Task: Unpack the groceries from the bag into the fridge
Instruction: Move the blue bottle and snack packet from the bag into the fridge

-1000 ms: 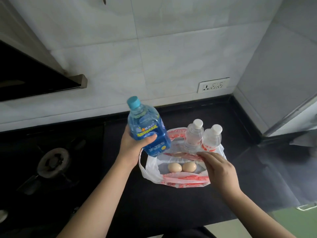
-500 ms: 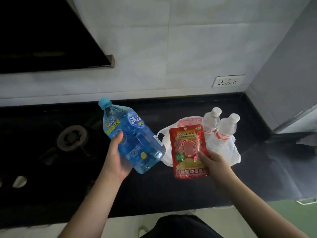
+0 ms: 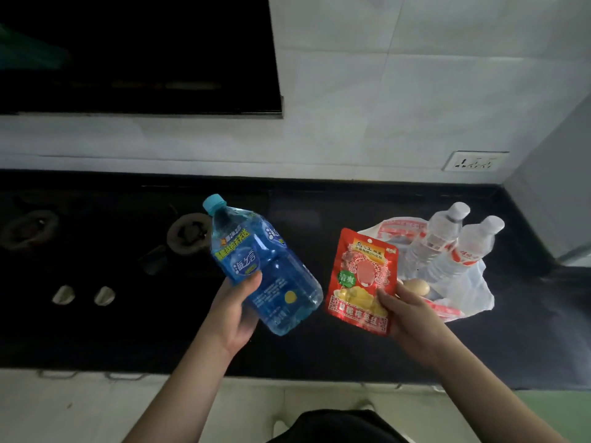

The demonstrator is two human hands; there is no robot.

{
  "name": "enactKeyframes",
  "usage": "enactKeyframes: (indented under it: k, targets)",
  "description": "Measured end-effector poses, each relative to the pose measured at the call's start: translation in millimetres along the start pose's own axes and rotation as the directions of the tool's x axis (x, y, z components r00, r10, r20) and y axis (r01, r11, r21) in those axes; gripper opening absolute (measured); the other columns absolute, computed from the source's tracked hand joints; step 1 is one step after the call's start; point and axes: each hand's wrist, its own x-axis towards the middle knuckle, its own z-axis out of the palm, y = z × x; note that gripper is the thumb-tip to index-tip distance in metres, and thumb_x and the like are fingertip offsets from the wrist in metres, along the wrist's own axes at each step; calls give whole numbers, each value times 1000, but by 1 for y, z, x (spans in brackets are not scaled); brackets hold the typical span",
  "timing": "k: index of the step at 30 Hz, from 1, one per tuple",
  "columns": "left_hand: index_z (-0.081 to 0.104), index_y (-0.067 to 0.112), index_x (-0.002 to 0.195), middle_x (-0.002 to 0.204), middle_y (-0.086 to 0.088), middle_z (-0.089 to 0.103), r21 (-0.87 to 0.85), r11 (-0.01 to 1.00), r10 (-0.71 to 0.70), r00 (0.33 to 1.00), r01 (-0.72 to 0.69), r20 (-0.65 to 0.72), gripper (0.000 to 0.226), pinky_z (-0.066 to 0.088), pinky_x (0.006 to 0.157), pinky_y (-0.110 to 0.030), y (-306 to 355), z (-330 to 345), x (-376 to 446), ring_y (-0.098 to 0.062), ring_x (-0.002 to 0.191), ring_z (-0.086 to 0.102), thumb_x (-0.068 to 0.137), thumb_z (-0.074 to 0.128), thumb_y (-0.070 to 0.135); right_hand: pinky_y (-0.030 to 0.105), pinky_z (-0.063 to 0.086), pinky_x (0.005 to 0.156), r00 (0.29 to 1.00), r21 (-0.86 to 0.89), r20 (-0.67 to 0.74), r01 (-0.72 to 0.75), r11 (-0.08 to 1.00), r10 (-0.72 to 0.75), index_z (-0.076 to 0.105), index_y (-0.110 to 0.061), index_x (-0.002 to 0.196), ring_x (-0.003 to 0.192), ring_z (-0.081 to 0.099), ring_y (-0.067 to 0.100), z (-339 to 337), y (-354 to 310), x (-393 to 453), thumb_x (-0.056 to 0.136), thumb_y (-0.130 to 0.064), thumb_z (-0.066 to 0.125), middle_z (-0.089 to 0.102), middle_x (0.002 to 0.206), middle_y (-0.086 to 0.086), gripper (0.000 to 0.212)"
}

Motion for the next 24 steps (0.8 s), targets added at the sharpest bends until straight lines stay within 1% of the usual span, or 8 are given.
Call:
enactKeyframes:
  k: [4,6,7,9,12,17,21,24]
  targets:
    - [52,15,131,119,-10,67,239,963,160,978,-125,-134,66,56,85,-43,8,-3,-16,-32,112,65,71,79,17,44,56,74,998,-66,-28,56,996,-58,56,-19,121,94,71,31,10,3,2,93,-12,57,73,104,10,29]
    - [50,16,130,120,-8,68,344,923,250,949,-173,-193,66,57,80,-35,11,-4,-22,-27,110,67,70,78,13,41,58,70,994,-134,-27,101,986,-106,55,-20,119,91,72,29,16,3,3,93,-15,58,74,102,8,27]
    - [49,16,131,121,-8,67,376,906,288,934,-194,-212,71,58,79,-34,11,-6,-25,-26,110,67,68,81,15,38,58,66,992,-169,-26,117,979,-123,55,-22,117,88,72,28,18,3,3,92,-17,59,74,100,8,25]
    - [49,16,130,123,-9,66,448,869,346,906,-210,-245,79,58,85,-46,9,-9,-31,-27,112,66,62,87,23,35,59,62,990,-240,-17,135,961,-143,55,-23,114,84,73,26,22,2,5,92,-19,60,73,100,8,23]
    - [50,18,125,120,-8,67,550,810,427,850,-206,-310,80,54,90,-58,5,-7,-41,-27,110,67,57,90,30,40,59,70,988,-328,56,152,932,-142,56,-19,119,88,73,28,23,-1,8,91,-20,61,73,103,9,28]
    - [51,26,119,114,5,69,672,723,525,762,-164,-379,78,56,88,-52,-9,23,-54,-16,105,68,53,90,42,48,57,81,984,-362,143,155,919,-110,57,-19,119,91,72,28,12,-11,10,89,-22,63,73,103,7,31]
    - [51,27,118,111,10,69,716,682,601,670,-147,-435,80,57,87,-46,-28,56,-61,-11,103,68,50,87,46,43,57,77,975,-356,207,156,921,-85,58,-17,116,90,72,29,-3,-17,10,90,-20,62,74,100,7,26]
    - [51,28,120,112,11,68,726,677,623,619,-120,-478,81,57,87,-46,-41,73,-68,-11,104,68,49,87,46,45,56,82,965,-398,259,155,904,-51,58,-15,119,91,72,28,-13,-19,14,90,-23,63,73,103,6,31]
